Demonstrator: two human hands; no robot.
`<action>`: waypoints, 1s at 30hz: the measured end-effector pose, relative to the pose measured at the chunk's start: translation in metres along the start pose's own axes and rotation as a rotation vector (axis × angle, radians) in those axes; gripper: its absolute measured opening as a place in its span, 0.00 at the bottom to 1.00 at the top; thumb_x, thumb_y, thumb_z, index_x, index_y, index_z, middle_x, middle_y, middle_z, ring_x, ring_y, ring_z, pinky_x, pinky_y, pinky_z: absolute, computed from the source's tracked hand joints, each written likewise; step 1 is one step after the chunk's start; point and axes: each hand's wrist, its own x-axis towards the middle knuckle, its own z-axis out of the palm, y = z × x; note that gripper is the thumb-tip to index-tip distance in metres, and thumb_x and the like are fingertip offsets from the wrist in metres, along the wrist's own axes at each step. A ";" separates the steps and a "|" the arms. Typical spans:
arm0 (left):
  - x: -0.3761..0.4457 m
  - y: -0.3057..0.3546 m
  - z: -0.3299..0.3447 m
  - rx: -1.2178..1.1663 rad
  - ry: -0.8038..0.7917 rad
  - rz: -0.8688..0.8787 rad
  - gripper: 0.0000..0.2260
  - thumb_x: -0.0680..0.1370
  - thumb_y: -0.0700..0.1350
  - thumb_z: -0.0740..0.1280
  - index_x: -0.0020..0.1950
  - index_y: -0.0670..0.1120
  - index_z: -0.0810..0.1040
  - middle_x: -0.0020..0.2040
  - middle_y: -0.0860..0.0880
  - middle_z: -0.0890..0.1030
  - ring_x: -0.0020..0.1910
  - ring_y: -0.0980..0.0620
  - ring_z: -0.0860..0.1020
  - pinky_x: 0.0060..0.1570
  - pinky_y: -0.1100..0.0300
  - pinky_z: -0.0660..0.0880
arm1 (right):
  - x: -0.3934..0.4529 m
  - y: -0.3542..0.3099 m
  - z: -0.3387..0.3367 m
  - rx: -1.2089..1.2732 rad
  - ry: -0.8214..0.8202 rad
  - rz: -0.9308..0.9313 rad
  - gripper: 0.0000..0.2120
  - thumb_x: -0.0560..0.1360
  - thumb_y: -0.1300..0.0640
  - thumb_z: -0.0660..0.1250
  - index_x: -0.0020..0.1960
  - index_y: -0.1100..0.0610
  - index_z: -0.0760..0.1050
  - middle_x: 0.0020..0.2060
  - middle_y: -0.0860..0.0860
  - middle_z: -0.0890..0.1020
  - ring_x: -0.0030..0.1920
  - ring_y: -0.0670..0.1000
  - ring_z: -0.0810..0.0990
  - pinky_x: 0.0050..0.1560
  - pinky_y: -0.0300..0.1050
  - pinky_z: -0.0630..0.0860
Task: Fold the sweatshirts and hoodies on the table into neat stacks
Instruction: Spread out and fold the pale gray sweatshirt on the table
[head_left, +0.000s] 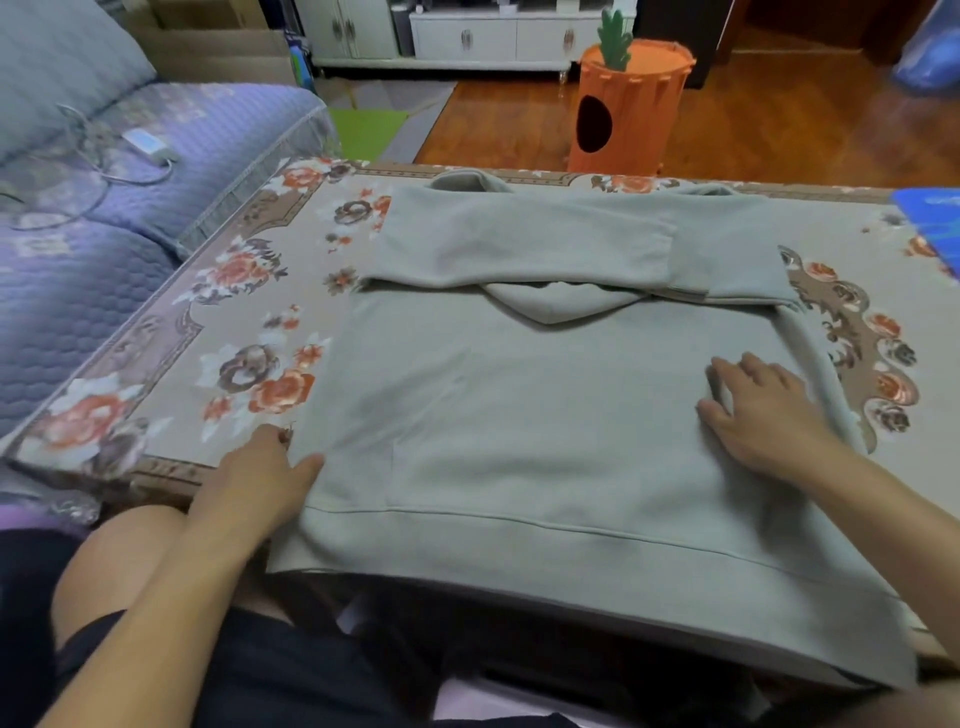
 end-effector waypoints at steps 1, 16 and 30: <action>0.000 0.000 -0.006 -0.064 -0.038 -0.021 0.25 0.80 0.55 0.69 0.72 0.44 0.70 0.68 0.39 0.76 0.63 0.37 0.76 0.60 0.46 0.73 | 0.002 0.000 0.002 0.007 -0.013 -0.008 0.27 0.82 0.47 0.57 0.77 0.56 0.62 0.75 0.62 0.65 0.76 0.61 0.60 0.77 0.53 0.53; -0.017 -0.001 -0.007 -0.484 -0.221 0.001 0.15 0.77 0.45 0.73 0.61 0.55 0.75 0.53 0.52 0.84 0.50 0.47 0.83 0.58 0.47 0.78 | 0.062 0.007 -0.036 0.108 0.037 0.132 0.29 0.78 0.45 0.59 0.75 0.56 0.67 0.74 0.64 0.66 0.74 0.67 0.63 0.74 0.59 0.62; 0.033 0.024 -0.007 -0.179 -0.097 0.018 0.17 0.81 0.57 0.64 0.67 0.51 0.70 0.56 0.53 0.75 0.52 0.48 0.74 0.50 0.53 0.69 | 0.272 -0.171 -0.091 0.014 0.105 -0.271 0.27 0.84 0.46 0.55 0.78 0.59 0.62 0.75 0.63 0.66 0.73 0.66 0.64 0.73 0.59 0.62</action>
